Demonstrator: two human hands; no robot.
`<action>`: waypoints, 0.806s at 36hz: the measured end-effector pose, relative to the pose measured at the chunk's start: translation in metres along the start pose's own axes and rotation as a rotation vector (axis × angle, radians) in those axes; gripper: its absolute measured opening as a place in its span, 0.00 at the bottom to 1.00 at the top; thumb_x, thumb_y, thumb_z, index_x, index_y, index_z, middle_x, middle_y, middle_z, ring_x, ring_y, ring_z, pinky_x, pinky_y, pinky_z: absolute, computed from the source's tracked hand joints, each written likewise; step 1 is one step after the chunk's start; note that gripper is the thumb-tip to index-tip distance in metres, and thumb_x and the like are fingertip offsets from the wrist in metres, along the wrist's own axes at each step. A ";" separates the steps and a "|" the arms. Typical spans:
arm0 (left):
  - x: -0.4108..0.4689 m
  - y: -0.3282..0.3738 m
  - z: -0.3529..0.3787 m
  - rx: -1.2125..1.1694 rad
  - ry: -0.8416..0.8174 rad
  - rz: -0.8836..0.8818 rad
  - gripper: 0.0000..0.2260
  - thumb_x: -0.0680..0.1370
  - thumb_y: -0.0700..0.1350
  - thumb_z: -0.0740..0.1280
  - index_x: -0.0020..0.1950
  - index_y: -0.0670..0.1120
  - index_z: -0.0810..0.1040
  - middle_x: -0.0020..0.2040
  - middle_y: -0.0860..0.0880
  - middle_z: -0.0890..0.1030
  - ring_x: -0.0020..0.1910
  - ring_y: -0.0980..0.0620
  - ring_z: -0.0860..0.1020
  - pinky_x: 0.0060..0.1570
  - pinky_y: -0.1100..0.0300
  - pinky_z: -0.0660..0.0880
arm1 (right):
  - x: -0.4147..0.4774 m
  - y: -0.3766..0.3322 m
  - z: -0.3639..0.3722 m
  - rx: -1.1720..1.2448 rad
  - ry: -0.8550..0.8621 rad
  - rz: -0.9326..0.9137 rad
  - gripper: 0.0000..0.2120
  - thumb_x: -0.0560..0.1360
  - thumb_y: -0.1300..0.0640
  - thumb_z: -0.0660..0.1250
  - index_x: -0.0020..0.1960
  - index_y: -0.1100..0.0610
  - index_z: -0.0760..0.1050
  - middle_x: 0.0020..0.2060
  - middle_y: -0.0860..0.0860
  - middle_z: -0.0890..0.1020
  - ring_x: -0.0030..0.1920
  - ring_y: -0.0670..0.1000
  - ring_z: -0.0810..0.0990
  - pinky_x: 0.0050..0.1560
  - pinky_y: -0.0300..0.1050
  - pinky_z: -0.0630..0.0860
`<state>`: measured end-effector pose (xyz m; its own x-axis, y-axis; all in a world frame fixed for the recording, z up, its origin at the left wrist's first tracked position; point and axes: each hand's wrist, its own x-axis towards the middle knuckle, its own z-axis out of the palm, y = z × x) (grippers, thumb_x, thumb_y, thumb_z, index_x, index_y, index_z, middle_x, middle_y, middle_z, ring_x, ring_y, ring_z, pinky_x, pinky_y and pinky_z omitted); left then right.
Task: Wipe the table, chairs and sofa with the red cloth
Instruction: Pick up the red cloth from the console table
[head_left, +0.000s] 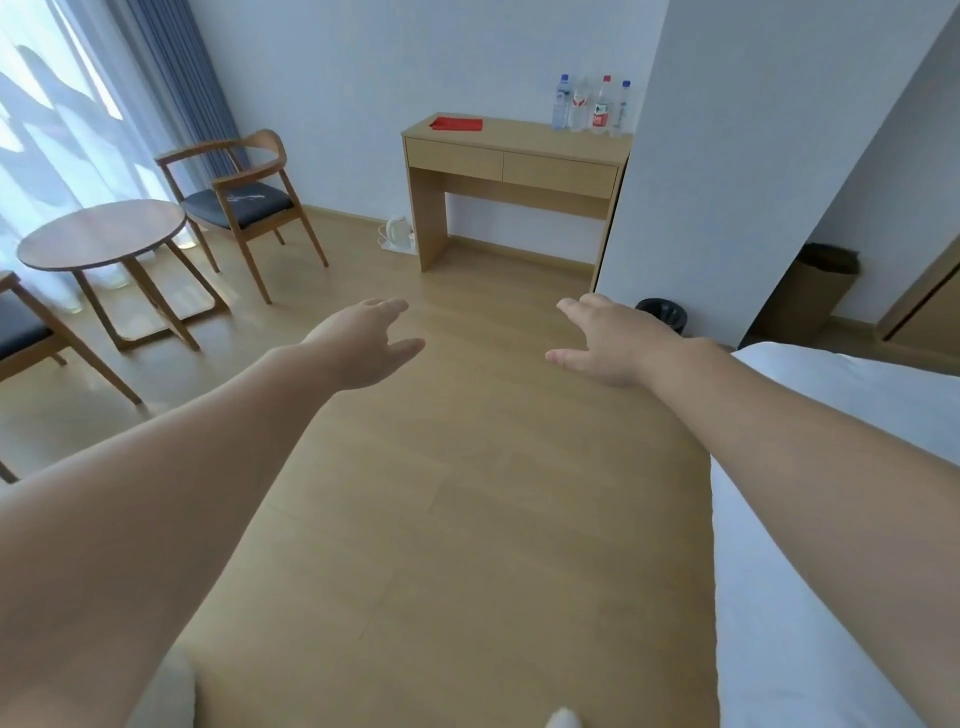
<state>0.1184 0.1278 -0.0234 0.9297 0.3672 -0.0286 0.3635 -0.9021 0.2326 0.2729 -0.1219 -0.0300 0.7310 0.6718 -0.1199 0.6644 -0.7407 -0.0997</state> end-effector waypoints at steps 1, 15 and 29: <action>0.008 0.000 0.002 0.000 -0.005 0.004 0.29 0.79 0.59 0.60 0.76 0.50 0.59 0.74 0.48 0.65 0.69 0.47 0.67 0.65 0.51 0.67 | 0.007 0.002 0.002 -0.007 -0.007 0.000 0.36 0.76 0.34 0.57 0.78 0.48 0.50 0.77 0.50 0.55 0.72 0.55 0.64 0.65 0.56 0.70; 0.165 0.013 0.042 0.006 -0.055 -0.045 0.29 0.79 0.59 0.60 0.76 0.49 0.59 0.73 0.48 0.66 0.66 0.47 0.70 0.63 0.53 0.67 | 0.162 0.068 0.018 0.008 -0.097 -0.020 0.35 0.77 0.35 0.57 0.78 0.49 0.51 0.77 0.51 0.54 0.73 0.56 0.64 0.66 0.54 0.68; 0.282 0.002 0.065 -0.034 -0.098 -0.130 0.29 0.79 0.58 0.60 0.76 0.49 0.59 0.74 0.49 0.64 0.71 0.47 0.66 0.67 0.53 0.64 | 0.291 0.105 0.014 -0.005 -0.191 -0.056 0.34 0.78 0.37 0.56 0.78 0.50 0.50 0.78 0.51 0.52 0.74 0.55 0.61 0.66 0.54 0.68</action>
<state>0.3850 0.2148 -0.0941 0.8771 0.4546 -0.1548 0.4800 -0.8397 0.2539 0.5538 -0.0043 -0.0889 0.6504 0.6982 -0.2993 0.7044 -0.7018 -0.1065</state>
